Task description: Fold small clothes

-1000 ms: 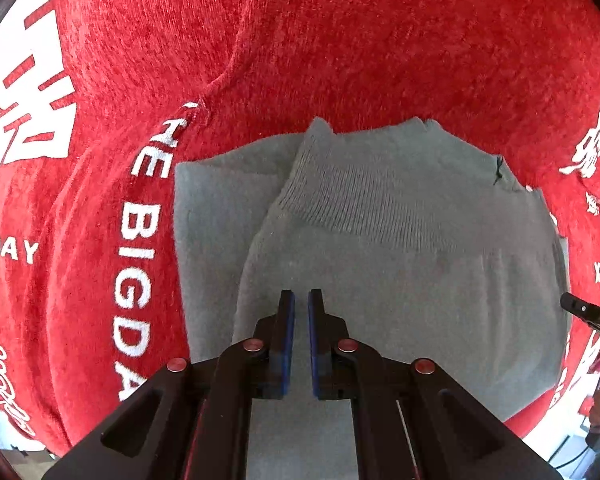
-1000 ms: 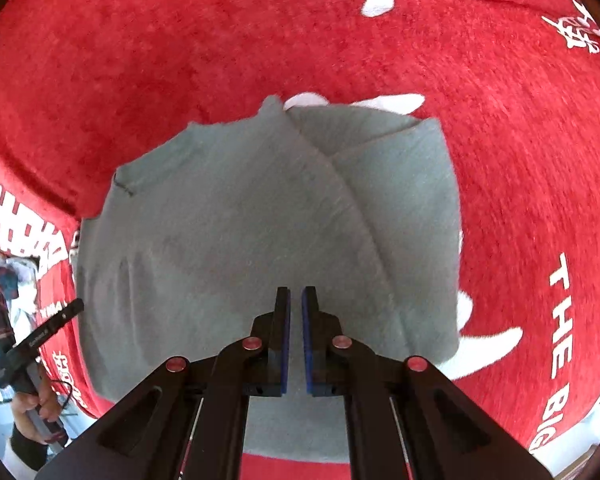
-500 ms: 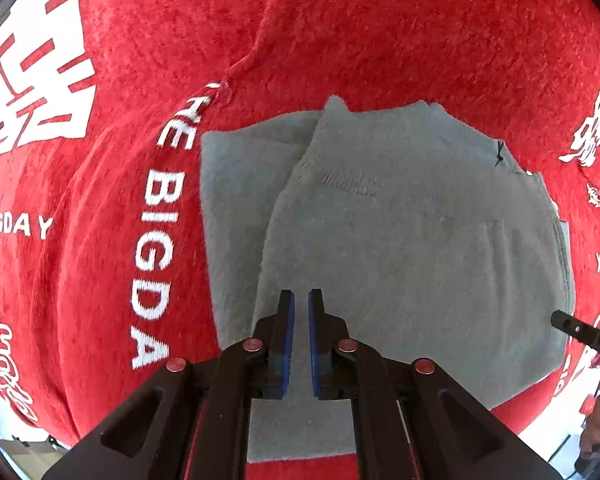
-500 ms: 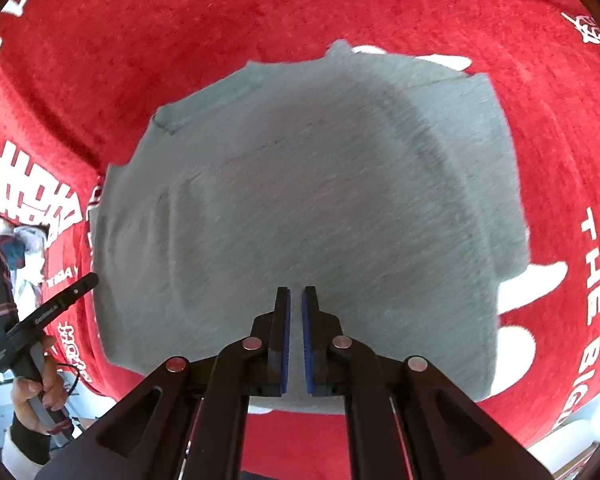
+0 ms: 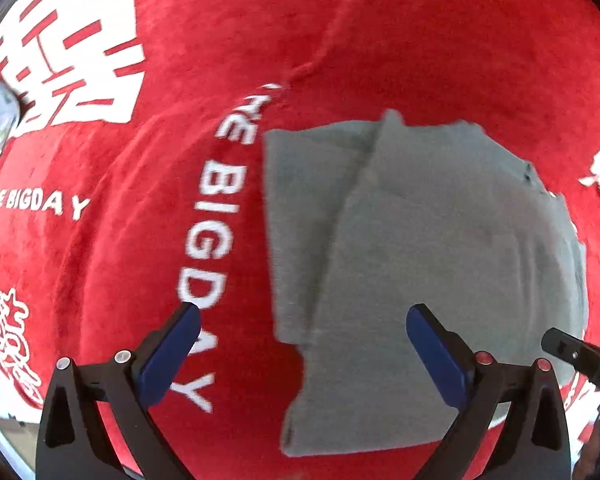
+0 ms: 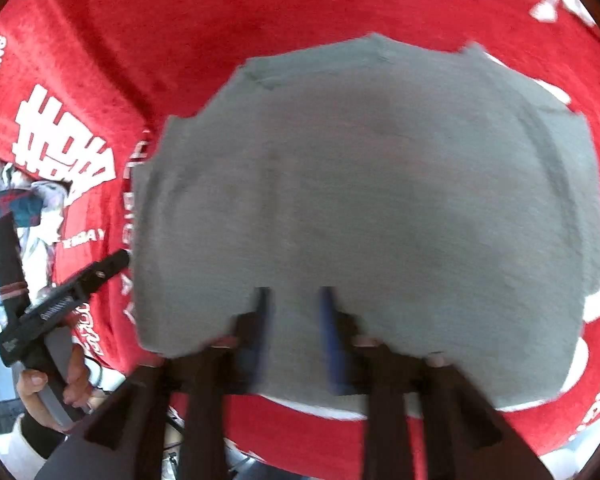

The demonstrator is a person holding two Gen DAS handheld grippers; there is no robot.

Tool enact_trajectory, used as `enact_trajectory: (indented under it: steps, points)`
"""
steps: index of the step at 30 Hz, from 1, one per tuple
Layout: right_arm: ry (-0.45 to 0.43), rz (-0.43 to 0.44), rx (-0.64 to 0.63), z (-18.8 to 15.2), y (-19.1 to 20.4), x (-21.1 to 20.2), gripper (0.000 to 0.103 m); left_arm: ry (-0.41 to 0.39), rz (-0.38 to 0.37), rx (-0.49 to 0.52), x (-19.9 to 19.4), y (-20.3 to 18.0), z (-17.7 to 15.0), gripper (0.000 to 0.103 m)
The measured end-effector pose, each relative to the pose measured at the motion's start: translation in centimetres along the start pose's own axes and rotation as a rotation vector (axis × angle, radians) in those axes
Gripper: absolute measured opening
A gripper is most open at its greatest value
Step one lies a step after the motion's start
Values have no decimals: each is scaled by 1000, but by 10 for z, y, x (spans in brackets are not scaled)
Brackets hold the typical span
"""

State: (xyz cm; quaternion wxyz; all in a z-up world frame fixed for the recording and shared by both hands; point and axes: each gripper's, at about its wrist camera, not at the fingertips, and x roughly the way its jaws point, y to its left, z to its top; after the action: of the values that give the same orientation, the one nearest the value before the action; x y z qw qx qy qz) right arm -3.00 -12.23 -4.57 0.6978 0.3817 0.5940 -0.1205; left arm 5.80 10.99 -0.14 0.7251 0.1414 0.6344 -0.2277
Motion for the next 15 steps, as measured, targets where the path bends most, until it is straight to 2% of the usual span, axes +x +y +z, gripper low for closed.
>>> enact_trajectory:
  steps: [1, 7, 12, 13, 15]
  points:
    - [-12, 17, -15, 6, 12, 3, 67, 1, -4, -6, 2, 4, 1, 103]
    - [-13, 92, -6, 46, 85, 46, 66, -13, 35, 10, 11, 16, 2, 103]
    - [23, 35, -25, 67, 130, 93, 60, -69, 39, 1, 2, 36, -3, 103]
    - [27, -2, -44, 69, 138, 102, 54, -80, 33, -1, 1, 39, -4, 103]
    - [27, -93, -85, 71, 147, 113, 22, -101, 27, -8, 0, 46, -5, 103]
